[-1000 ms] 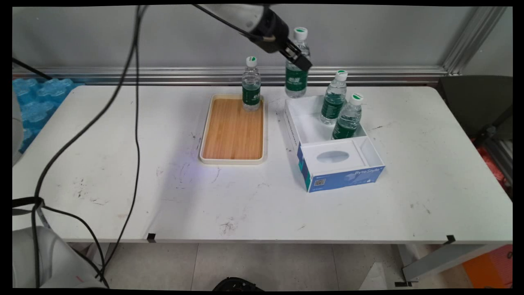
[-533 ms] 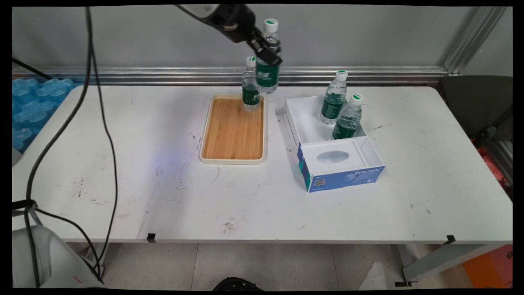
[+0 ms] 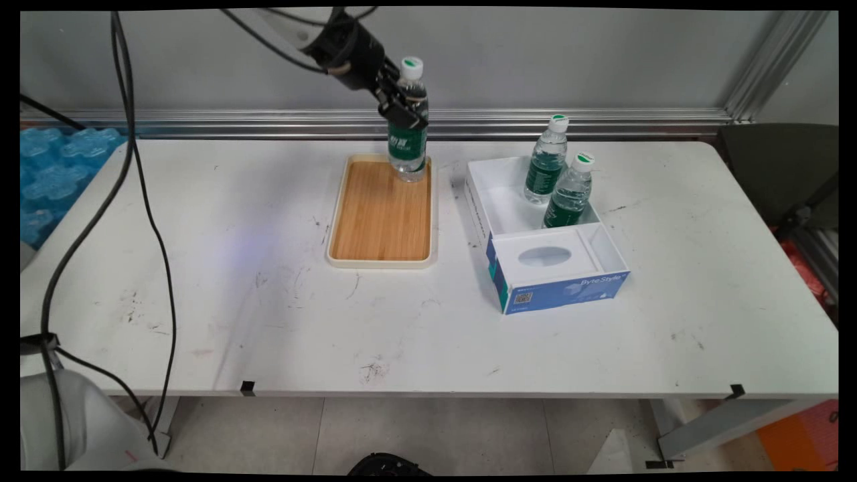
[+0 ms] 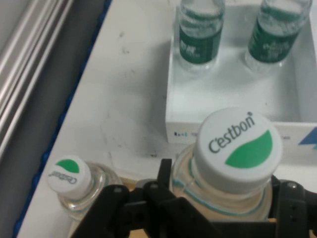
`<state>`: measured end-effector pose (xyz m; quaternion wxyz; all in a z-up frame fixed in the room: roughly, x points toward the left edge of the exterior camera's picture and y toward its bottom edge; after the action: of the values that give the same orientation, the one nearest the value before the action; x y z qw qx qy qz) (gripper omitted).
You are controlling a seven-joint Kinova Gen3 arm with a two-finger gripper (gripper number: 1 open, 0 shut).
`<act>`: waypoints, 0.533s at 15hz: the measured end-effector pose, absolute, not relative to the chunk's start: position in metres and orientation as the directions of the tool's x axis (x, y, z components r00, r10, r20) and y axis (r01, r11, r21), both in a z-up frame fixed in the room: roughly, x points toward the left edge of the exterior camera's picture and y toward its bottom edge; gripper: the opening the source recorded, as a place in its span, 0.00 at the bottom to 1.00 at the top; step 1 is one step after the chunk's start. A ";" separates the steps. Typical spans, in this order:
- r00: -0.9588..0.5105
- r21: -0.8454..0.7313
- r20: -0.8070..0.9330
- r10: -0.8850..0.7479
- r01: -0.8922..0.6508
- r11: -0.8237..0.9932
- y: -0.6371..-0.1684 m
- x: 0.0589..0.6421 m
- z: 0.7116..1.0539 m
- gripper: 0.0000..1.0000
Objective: Place the picked object on the tray
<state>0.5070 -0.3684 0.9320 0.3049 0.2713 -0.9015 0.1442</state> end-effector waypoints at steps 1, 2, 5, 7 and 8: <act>-0.671 -0.094 0.627 -0.396 -0.569 0.817 -0.370 0.508 0.927 0.00; -0.675 -0.093 0.626 -0.390 -0.561 0.823 -0.371 0.510 0.921 0.00; -0.690 -0.090 0.622 -0.370 -0.532 0.842 -0.379 0.514 0.898 0.00; -0.699 -0.090 0.619 -0.357 -0.515 0.853 -0.384 0.516 0.881 0.00; -0.702 -0.089 0.618 -0.353 -0.509 0.856 -0.386 0.516 0.874 0.00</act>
<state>0.5163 -0.3861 0.8743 0.3055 0.2360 -0.9136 0.1275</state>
